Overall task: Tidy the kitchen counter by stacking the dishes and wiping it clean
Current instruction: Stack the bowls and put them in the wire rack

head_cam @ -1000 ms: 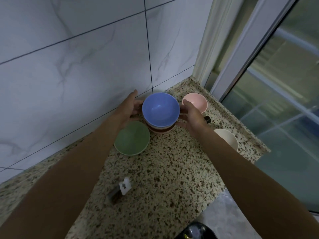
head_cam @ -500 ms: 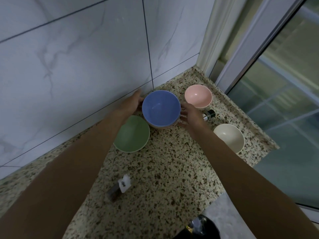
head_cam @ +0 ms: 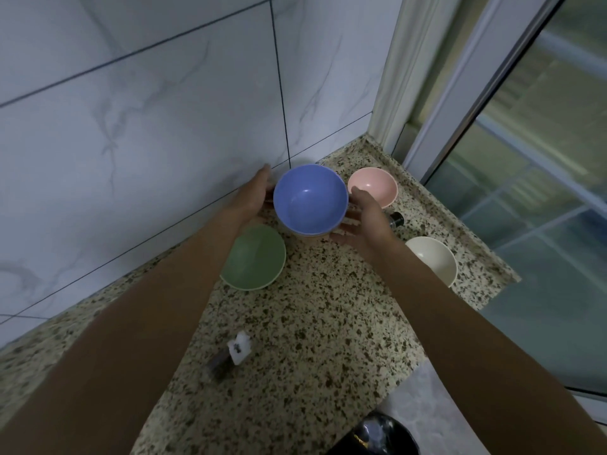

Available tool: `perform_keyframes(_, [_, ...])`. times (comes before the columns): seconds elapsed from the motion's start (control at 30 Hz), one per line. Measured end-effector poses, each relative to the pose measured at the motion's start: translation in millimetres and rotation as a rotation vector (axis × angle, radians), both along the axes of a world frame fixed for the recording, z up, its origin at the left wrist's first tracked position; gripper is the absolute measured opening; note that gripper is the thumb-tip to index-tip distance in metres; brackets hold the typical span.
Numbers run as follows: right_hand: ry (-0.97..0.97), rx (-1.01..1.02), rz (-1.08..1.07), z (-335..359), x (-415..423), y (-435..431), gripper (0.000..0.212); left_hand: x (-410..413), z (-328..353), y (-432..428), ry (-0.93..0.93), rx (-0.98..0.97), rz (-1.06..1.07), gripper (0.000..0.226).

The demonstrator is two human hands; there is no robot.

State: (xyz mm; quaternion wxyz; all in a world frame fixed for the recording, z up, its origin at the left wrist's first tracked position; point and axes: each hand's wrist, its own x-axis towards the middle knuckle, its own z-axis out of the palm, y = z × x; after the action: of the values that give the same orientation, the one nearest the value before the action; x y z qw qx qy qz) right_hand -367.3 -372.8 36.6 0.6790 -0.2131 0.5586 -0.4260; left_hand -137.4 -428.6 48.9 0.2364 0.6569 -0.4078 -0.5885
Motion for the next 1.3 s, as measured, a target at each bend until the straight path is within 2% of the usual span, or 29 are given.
perform_keyframes(0.17, [0.053,-0.068,0.082,31.1,8.5,5.1,0.042,5.2,35.2,22.1,0.192,-0.039,0.188,0.072])
perform_keyframes(0.33, [0.085,-0.097,0.180,58.1,27.8,15.3,0.027,31.8,52.8,53.7,0.262,-0.032,0.316,0.076])
perform_keyframes(0.53, [0.113,-0.110,0.299,67.1,61.0,25.1,0.033,73.1,58.5,94.1,0.296,-0.041,0.415,0.082])
perform_keyframes(0.87, [0.157,-0.004,0.386,30.8,84.4,37.4,0.043,92.7,30.4,131.7,0.334,0.037,0.432,0.085])
perform_keyframes(1.3, [0.180,0.080,0.452,-6.3,89.8,39.6,0.042,83.3,-19.3,150.3,0.380,0.114,0.557,0.070])
